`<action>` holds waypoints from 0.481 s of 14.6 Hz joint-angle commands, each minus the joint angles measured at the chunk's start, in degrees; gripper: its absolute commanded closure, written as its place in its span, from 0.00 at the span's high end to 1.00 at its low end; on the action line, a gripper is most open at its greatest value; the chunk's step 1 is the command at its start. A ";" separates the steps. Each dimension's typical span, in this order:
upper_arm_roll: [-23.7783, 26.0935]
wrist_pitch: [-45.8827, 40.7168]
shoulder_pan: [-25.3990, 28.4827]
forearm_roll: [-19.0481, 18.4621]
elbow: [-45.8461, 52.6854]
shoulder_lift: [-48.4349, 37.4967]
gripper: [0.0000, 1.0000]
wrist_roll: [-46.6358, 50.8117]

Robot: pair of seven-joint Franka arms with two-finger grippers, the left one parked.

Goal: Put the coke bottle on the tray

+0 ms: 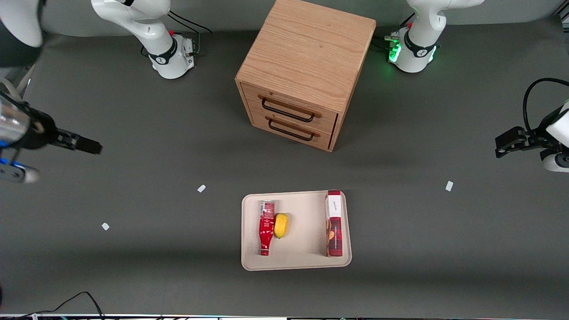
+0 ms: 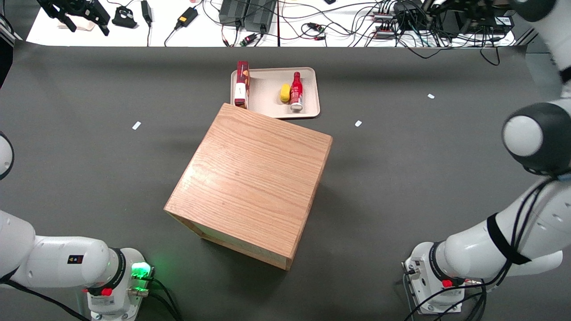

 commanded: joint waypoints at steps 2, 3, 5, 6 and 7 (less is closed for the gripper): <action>-0.56 16.97 0.50 1.75 -33.47 -21.20 1.00 0.15; -0.65 18.05 0.50 2.80 -35.27 -22.10 1.00 0.15; -0.65 17.89 0.76 2.98 -34.50 -22.03 1.00 0.59; -0.65 17.80 0.85 3.16 -34.06 -22.03 1.00 0.77; -0.65 17.62 0.85 3.25 -32.84 -21.85 1.00 0.16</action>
